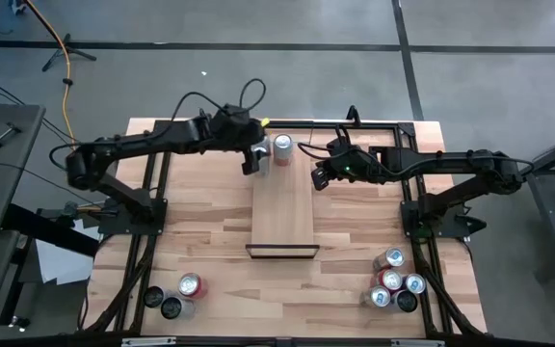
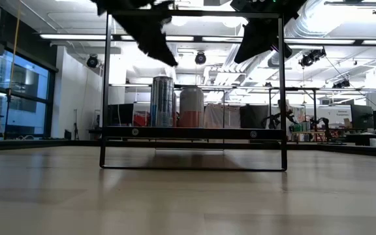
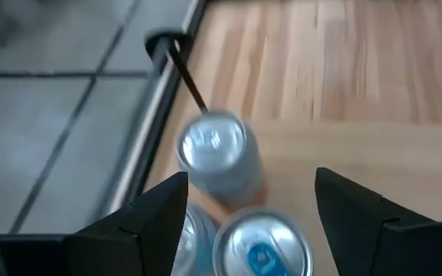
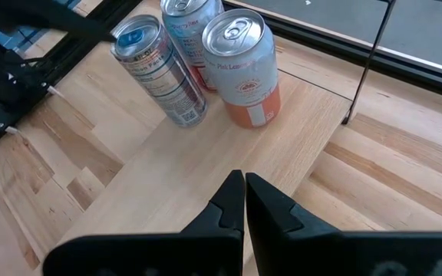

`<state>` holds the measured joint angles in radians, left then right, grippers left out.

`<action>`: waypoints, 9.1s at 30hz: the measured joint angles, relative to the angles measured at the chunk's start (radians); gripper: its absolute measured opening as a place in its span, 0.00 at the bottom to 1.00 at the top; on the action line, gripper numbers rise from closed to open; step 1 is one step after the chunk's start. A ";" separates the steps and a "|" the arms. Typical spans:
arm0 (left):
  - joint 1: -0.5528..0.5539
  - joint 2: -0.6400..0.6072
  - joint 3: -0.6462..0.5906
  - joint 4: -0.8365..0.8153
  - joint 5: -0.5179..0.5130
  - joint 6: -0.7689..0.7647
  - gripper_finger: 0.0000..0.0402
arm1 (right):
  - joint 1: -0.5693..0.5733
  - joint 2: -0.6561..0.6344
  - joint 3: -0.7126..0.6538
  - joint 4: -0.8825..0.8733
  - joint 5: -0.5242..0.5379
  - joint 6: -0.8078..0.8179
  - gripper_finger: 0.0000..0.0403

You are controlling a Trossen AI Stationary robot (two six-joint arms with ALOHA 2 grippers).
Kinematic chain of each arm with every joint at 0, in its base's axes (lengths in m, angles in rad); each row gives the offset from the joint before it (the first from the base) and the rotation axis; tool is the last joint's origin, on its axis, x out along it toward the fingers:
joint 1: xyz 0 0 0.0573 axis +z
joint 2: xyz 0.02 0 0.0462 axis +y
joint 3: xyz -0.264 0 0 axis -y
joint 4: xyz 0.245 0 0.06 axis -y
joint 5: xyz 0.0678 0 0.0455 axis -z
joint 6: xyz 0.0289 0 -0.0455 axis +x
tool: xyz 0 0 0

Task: Place canned beverage on shelf
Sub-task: Put the blue soda can on the shelf, then adjust the pink white soda can on the shelf, then put the blue soda can on the shelf aligned with the other blue soda can

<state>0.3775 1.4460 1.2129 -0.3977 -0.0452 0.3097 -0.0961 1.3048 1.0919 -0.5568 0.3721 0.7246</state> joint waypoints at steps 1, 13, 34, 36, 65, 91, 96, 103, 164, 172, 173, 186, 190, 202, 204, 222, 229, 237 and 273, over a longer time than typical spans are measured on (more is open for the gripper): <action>0.000 -0.008 0.013 0.000 0.000 0.008 0.60 | 0.000 0.000 0.000 0.000 0.000 0.000 0.00; 0.170 -0.043 -0.023 -0.024 0.103 -0.043 0.06 | -0.001 0.000 0.000 0.000 0.004 -0.003 0.00; 0.276 -0.035 -0.171 0.142 0.163 -0.073 0.00 | -0.001 0.000 0.000 -0.001 0.019 -0.026 0.00; 0.276 -0.035 -0.171 0.143 0.163 -0.073 0.00 | -0.001 0.000 0.000 -0.001 0.019 -0.026 0.00; 0.198 0.023 -0.170 0.164 0.114 0.069 0.00 | -0.001 0.000 0.000 0.000 0.022 0.000 0.00; 0.171 -0.047 -0.100 0.149 0.088 0.036 0.00 | -0.001 0.000 0.000 0.000 0.023 -0.049 0.00; 0.141 -0.160 -0.088 0.101 0.160 -0.110 0.00 | -0.001 -0.003 0.000 0.000 0.022 -0.095 0.00; -0.021 -0.393 -0.165 0.036 0.247 -0.269 0.00 | -0.002 -0.003 0.000 -0.001 -0.066 -0.130 0.00; -0.417 -0.703 -0.598 0.446 -0.232 -0.569 0.00 | 0.185 -0.277 0.053 -0.356 -0.579 0.227 0.99; -0.417 -0.703 -0.598 0.446 -0.232 -0.569 0.00 | 0.314 -0.279 0.112 -0.931 -0.549 0.614 0.98; -0.417 -0.703 -0.598 0.446 -0.232 -0.569 0.00 | 0.350 -0.280 0.102 -0.949 -0.554 0.677 0.98; -0.417 -0.705 -0.598 0.444 -0.232 -0.588 0.00 | 0.635 -0.221 -0.095 -0.754 -0.540 1.145 0.98; -0.417 -0.706 -0.598 0.443 -0.232 -0.588 0.00 | 0.665 -0.194 -0.142 -0.681 -0.553 1.198 0.98; -0.416 -0.706 -0.598 0.448 -0.280 -0.588 0.00 | 0.715 -0.067 -0.159 -0.639 -0.590 1.242 0.98; -0.416 -0.706 -0.598 0.448 -0.281 -0.590 0.00 | 0.714 -0.050 -0.159 -0.633 -0.590 1.242 0.98; -0.416 -0.706 -0.598 0.448 -0.294 -0.597 0.00 | 0.714 -0.008 -0.153 -0.656 -0.589 1.186 0.58; -0.416 -0.706 -0.598 0.493 -0.319 -0.592 0.00 | 0.703 -0.008 0.018 -0.842 -0.495 1.091 0.55; -0.416 -0.707 -0.598 0.628 -0.341 -0.536 0.00 | 0.596 -0.019 0.362 -0.989 -0.084 0.905 0.55; -0.418 -0.506 -0.257 0.318 0.009 -0.517 0.81 | 0.161 0.420 0.889 -0.589 -0.269 -0.224 0.55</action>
<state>-0.0406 0.9404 0.9562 -0.0800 -0.0360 -0.2070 0.0653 1.7245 1.9812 -1.1459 0.1029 0.5001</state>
